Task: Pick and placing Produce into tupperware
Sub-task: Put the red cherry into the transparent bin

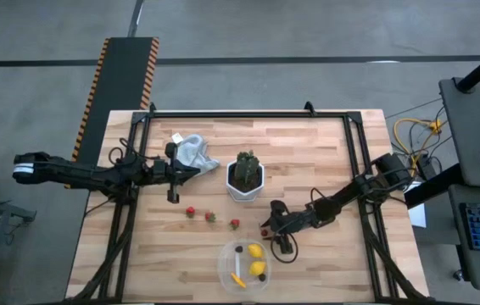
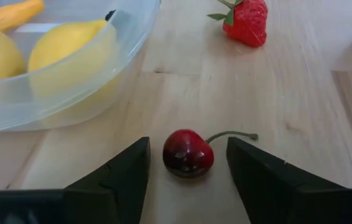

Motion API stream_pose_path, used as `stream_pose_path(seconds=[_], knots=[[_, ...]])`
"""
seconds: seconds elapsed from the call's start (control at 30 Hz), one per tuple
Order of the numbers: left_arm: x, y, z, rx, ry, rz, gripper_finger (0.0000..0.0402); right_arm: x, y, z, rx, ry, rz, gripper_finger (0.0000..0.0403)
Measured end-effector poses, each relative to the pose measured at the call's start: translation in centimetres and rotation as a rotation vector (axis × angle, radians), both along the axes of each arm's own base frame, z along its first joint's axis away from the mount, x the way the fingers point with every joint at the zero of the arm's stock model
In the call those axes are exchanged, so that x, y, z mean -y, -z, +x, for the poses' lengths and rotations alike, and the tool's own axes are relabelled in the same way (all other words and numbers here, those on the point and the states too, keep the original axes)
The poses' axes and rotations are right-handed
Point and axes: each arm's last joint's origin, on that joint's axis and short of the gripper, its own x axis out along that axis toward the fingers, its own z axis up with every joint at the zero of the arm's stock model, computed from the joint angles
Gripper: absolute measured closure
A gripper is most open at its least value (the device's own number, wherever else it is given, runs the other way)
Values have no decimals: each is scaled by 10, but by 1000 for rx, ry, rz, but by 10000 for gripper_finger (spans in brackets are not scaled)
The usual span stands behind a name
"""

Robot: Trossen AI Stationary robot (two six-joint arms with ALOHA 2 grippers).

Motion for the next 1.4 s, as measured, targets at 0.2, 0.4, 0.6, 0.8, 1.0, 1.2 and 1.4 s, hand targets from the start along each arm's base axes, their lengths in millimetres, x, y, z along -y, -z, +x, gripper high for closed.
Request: stream_pose_path(seconds=[0.2, 0.4, 0.6, 0.8, 1.0, 1.2, 1.4], knots=[[0, 0, 0, -1, 0, 0, 402, 0, -1, 0, 0, -3, 1, 233], [0, 0, 0, -3, 0, 0, 402, 0, 0, 0, -3, -2, -5, 280], [0, 0, 0, -2, 0, 0, 402, 0, 0, 0, -1, -13, -17, 330], [0, 0, 0, -2, 0, 0, 402, 0, 0, 0, -1, -22, -24, 342], [0, 0, 0, -2, 0, 0, 402, 0, -2, -1, 1, -38, -39, 344], [0, 0, 0, -2, 0, 0, 402, 1, -17, -2, 49, -53, -65, 345], [0, 0, 0, -2, 0, 0, 402, 4, -44, -6, 102, -28, -79, 345]])
